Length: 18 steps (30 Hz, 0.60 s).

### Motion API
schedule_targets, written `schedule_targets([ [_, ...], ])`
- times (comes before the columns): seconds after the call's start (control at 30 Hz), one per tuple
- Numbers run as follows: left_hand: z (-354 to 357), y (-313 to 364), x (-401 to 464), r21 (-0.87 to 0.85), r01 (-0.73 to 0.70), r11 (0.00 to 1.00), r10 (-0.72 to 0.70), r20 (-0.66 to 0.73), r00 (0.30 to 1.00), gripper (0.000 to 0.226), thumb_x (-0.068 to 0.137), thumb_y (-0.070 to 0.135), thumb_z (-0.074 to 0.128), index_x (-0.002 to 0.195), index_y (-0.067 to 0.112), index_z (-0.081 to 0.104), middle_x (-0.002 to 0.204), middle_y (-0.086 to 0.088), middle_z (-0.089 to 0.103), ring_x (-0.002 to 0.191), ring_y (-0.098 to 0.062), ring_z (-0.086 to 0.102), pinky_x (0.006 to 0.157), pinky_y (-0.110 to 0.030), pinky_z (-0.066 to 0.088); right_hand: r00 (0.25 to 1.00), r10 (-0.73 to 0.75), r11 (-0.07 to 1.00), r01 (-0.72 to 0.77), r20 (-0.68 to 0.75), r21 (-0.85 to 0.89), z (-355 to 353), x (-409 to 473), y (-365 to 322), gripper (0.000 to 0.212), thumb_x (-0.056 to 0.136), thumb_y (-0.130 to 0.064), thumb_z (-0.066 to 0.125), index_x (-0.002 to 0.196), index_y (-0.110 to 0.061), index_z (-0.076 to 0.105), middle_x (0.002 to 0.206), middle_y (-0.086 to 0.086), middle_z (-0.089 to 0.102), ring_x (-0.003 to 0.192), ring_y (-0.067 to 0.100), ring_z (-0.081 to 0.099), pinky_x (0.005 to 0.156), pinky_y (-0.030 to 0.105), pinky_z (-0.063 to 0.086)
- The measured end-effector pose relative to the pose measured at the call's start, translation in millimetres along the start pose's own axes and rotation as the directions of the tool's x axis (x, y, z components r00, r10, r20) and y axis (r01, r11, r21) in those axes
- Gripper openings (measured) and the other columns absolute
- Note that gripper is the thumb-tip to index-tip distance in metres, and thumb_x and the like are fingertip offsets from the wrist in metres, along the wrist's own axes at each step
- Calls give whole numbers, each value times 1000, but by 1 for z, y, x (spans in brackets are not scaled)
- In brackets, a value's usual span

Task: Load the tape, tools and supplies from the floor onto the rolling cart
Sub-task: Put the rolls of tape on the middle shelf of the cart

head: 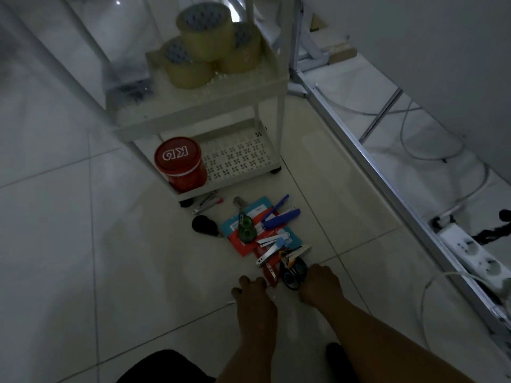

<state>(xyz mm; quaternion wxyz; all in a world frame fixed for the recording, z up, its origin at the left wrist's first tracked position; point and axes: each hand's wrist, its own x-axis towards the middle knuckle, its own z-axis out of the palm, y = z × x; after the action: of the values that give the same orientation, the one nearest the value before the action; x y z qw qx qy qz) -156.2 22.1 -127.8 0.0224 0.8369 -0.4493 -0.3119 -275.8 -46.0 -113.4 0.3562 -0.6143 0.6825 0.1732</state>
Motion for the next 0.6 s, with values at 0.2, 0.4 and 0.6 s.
schedule_targets([
  [0.2, -45, 13, 23, -91, -167, 982, 158, -92, 983, 37, 91, 16, 55, 127, 23, 56, 120, -8, 51, 103, -24, 54, 86, -25, 42, 994, -93, 972, 77, -61, -224, -47, -3, -12, 12, 95, -17, 44, 100, -17, 55, 126, 13, 56, 117, 27, 53, 94, 31, 42],
  [0.4, -103, 41, 49, -613, -176, 770, 218, -6, 976, 28, 80, 15, 74, 102, 29, 63, 93, 7, 67, 82, -11, 63, 76, -21, 54, 969, -243, 967, 240, -32, -83, -100, 1, -66, 26, 85, -22, 64, 104, -7, 60, 107, 8, 63, 87, 14, 57, 75, 24, 49],
  [0.6, -151, 63, 67, -752, -156, 641, 163, -66, 984, 41, 82, 13, 72, 121, 21, 62, 114, -3, 69, 97, -15, 67, 86, -33, 58, 900, -404, 904, 420, -161, 79, -141, -9, -105, 38, 78, -21, 70, 112, -9, 56, 104, 4, 56, 94, 18, 57, 79, 24, 47],
])
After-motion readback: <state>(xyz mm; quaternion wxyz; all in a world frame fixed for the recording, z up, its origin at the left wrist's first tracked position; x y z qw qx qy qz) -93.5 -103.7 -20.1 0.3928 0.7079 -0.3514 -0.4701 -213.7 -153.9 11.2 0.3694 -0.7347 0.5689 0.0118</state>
